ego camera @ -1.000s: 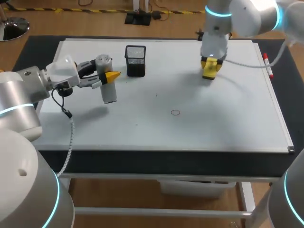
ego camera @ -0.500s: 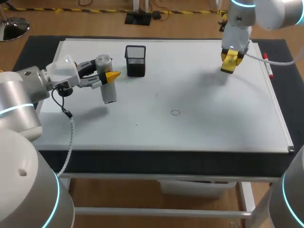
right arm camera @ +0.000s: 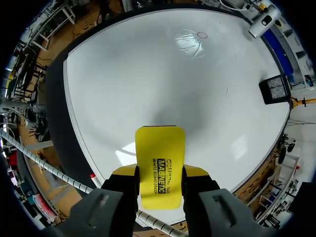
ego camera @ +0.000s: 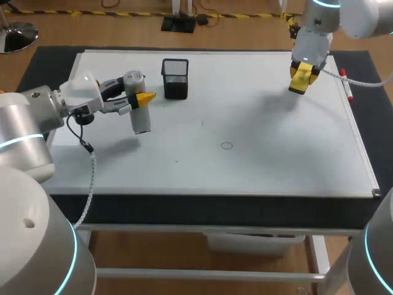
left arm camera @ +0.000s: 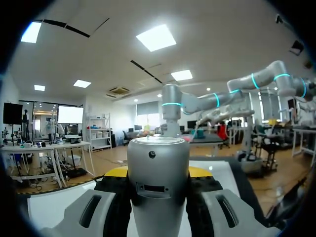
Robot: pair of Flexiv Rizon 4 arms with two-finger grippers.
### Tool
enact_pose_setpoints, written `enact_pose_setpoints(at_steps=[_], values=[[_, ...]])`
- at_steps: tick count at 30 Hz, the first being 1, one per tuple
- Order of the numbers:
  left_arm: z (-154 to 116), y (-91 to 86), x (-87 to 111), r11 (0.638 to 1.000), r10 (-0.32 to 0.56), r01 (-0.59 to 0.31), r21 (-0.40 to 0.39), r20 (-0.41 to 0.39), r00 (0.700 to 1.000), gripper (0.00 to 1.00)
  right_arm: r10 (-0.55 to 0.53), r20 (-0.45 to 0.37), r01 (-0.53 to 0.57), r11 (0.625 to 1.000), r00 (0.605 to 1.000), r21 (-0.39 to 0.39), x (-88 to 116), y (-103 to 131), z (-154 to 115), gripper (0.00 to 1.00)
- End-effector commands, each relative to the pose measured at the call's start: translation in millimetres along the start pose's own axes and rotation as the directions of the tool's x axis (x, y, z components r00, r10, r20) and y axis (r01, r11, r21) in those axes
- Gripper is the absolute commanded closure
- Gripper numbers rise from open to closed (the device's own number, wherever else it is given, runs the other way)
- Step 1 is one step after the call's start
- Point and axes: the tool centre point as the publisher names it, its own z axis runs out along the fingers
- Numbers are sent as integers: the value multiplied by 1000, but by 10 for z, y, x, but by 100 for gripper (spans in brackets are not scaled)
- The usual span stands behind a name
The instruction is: Pick up the inspection probe, press it on each red-marked spot on the whiteboard one by one, put down the probe, pick up the eraser, and wipe off all the red marks.
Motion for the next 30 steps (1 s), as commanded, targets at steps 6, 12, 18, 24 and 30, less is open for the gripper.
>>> enact_pose_setpoints(at_steps=[6,12,18,24,30], values=[[413,114,492,999,-10,14,34,-131,991,100,-2,-3,2,1000,1000,0,3,-7,-12,100],[700,173,803,998,-17,32,60,-223,975,100,-2,-3,2,1000,1000,0,3,-7,-12,100],[1001,167,1017,996,-14,39,76,-299,954,100,-2,-3,2,1000,1000,0,3,-7,-12,100],[1303,211,1137,994,-14,51,93,-365,931,100,-2,-3,2,1000,1000,0,3,-7,-12,100],[1593,346,1220,993,-19,68,102,-417,909,100,-2,-3,2,1000,1000,0,3,-7,-12,100]])
